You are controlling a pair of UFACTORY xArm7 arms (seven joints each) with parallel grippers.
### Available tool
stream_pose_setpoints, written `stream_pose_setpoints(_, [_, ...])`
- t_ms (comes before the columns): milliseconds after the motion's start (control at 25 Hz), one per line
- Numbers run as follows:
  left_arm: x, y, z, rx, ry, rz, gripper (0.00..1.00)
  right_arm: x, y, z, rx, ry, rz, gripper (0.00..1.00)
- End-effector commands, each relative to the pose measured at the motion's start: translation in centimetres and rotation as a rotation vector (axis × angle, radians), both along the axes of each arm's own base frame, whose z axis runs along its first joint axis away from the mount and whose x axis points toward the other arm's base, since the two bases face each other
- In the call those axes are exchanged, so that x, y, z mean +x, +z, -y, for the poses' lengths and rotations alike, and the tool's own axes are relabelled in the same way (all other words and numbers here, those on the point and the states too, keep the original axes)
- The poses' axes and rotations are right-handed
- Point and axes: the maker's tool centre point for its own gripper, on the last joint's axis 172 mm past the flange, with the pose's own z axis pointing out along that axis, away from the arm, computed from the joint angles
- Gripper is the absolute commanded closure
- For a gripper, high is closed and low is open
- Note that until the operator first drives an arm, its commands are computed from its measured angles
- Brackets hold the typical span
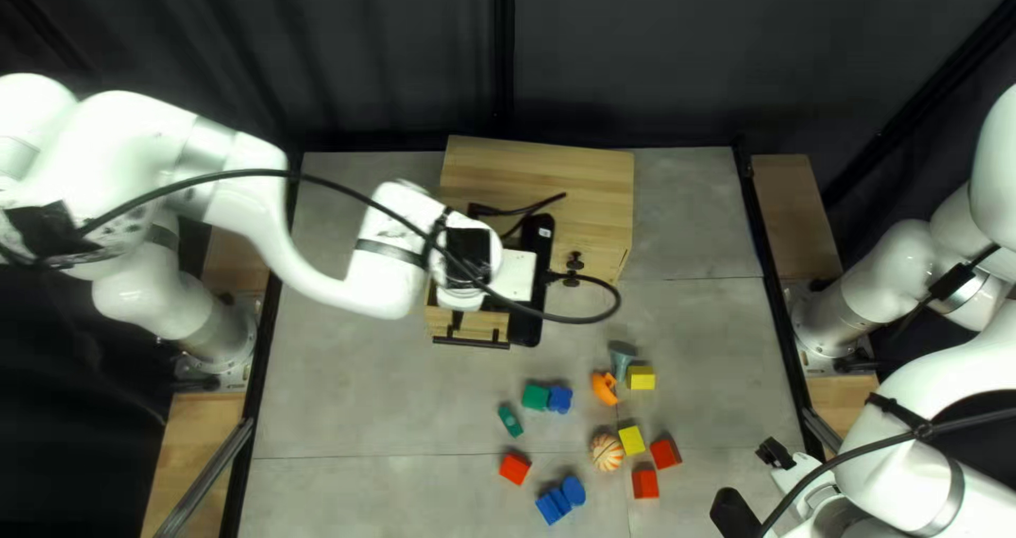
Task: Open drawers and place objects into drawer and close
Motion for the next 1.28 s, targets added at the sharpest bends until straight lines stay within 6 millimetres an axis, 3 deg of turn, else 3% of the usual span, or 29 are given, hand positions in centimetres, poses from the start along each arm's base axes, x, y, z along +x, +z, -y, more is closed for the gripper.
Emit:
stream_pose_setpoints(40, [0.9,-1.2,8.8,-0.026,-0.189,-0.062,0.0,0.0,0.0,0.0,0.0,0.0,0.0,0.0])
stream_pose_setpoints(240, [1.5,-4.8,15.6,-0.022,-0.376,-0.168,0.0,0.0,0.0,0.0,0.0,0.0,0.0,0.0])
stream_pose_setpoints(360, [2.1,-5.9,17.9,-0.033,-0.481,-0.2,0.06,0.0,0.0,0.0,0.0,0.0,0.0,0.0])
stream_pose_setpoints(600, [4.0,-7.4,21.5,-0.102,-0.554,-0.18,0.0,0.0,0.0,0.0,0.0,0.0,0.0,0.0])
stream_pose_setpoints(720, [5.0,-9.8,23.3,-0.131,-0.564,-0.165,0.0,0.0,0.0,0.0,0.0,0.0,0.0,0.0])
stream_pose_setpoints(920, [6.5,-12.0,23.5,-0.156,-0.576,-0.153,0.0,0.0,0.0,0.0,0.0,0.0,0.0,0.0])
stream_pose_setpoints(1280, [7.7,-13.1,21.6,-0.185,-0.575,-0.124,0.0,0.0,0.0,0.0,0.0,0.0,0.0,0.0])
